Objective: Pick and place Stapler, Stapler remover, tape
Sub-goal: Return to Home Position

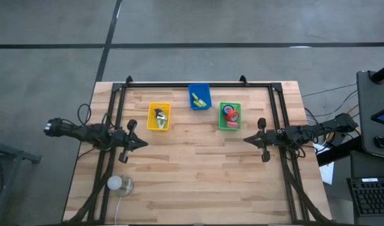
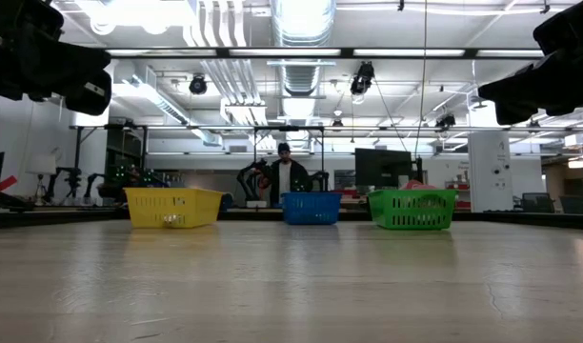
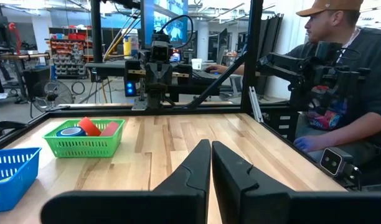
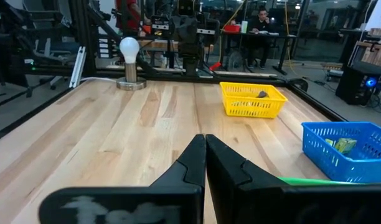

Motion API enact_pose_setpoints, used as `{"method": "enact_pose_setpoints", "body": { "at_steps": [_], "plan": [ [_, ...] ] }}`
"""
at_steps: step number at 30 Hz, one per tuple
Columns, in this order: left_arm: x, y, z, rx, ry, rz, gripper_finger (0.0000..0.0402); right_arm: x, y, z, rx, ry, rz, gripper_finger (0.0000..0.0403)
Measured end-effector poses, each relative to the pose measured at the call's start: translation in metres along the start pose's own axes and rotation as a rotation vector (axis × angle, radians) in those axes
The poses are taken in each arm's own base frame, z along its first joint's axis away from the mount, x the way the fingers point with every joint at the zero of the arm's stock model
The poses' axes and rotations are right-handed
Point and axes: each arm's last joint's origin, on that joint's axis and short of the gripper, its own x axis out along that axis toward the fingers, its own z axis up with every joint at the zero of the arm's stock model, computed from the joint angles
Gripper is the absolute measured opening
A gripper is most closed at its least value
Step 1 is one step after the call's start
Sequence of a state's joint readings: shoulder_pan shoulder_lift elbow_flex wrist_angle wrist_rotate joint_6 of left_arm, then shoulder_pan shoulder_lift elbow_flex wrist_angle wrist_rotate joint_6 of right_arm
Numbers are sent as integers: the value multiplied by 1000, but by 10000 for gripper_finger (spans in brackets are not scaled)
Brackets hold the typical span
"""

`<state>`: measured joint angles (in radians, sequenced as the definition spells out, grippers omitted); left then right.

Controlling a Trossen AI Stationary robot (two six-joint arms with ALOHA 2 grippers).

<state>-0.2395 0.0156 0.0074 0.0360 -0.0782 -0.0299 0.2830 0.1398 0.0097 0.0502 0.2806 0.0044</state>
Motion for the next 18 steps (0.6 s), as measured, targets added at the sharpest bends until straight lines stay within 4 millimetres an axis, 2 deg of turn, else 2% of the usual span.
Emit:
{"method": "enact_pose_setpoints", "body": {
  "at_steps": [18],
  "plan": [
    [0,0,0,0,0,-2,20,0,0,0,0,0,0,9]
  ]
}}
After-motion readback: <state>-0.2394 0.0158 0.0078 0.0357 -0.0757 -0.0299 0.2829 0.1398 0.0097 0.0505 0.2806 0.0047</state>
